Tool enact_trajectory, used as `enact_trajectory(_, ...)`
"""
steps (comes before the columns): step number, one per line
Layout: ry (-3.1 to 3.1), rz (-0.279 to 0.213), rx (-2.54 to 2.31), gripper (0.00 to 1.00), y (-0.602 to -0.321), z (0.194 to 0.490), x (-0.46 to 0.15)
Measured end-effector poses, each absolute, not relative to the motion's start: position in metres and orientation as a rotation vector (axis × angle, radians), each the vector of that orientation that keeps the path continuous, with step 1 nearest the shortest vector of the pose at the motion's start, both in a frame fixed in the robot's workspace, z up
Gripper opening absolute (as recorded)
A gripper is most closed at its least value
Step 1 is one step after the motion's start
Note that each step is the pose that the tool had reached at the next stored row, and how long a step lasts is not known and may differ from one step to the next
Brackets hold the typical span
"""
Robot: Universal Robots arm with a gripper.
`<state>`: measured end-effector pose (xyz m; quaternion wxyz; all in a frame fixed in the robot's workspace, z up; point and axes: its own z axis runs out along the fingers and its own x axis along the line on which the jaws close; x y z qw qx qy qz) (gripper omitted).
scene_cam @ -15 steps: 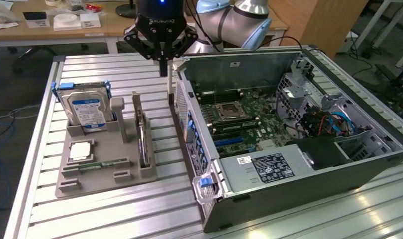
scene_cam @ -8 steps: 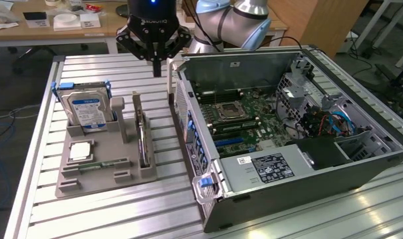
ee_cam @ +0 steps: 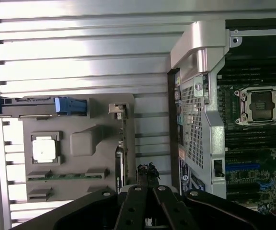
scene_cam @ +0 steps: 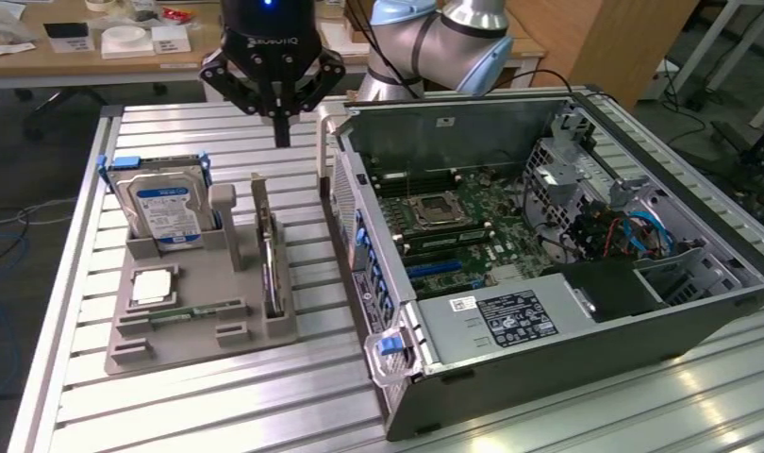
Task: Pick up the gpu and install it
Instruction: 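Reach for the gpu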
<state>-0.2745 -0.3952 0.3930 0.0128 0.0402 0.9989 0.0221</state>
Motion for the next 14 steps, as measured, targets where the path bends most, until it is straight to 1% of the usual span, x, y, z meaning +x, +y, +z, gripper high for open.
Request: enact_trajectory(14,3.113,0.069,0.126,0.11,-0.3979,0.3929,-0.2807)
